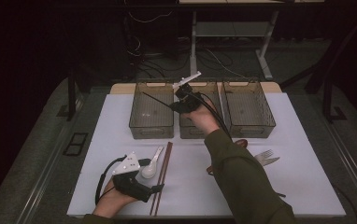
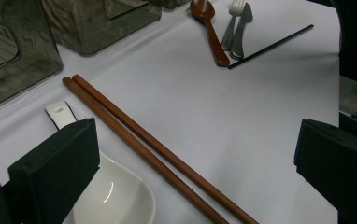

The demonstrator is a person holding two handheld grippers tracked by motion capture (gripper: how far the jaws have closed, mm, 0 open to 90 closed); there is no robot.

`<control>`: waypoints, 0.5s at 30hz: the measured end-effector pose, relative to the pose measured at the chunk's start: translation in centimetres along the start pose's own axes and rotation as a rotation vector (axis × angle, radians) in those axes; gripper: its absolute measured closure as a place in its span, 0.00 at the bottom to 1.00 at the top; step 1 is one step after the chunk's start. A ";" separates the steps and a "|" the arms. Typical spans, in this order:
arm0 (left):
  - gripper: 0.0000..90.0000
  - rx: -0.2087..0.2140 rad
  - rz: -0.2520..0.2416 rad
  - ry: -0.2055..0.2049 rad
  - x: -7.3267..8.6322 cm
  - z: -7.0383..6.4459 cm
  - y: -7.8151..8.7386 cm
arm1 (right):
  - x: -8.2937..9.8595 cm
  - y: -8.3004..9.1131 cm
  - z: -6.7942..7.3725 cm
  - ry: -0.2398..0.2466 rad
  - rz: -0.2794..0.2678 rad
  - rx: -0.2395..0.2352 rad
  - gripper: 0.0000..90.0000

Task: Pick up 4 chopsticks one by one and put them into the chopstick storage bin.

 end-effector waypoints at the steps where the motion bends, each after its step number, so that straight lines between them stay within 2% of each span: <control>1: 0.00 0.002 0.001 -0.002 0.0 0.0 0.0 | -0.1 -0.4 0.0 0.000 0.009 0.003 0.95; 9: 0.00 0.007 -0.001 -0.006 0.0 -0.1 -0.1 | -0.7 -2.9 0.4 -0.009 0.060 0.035 0.95; 12: 0.00 0.010 0.002 -0.009 0.0 -0.2 -0.1 | -0.7 -3.6 0.6 -0.019 0.076 0.029 0.95; 15: 0.00 0.014 0.003 -0.011 0.0 -0.2 -0.2 | -0.7 -4.2 0.8 -0.016 0.089 0.042 0.95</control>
Point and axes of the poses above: each handheld gripper's, and its own axes: y roughly backward along the jaws, x roughly out of its underside, z roughly to its left, the point moved 10 cm from there along -y, roughly forward along the jaws, and after that the axes turned 4 degrees about x, right-handed, at the moved point
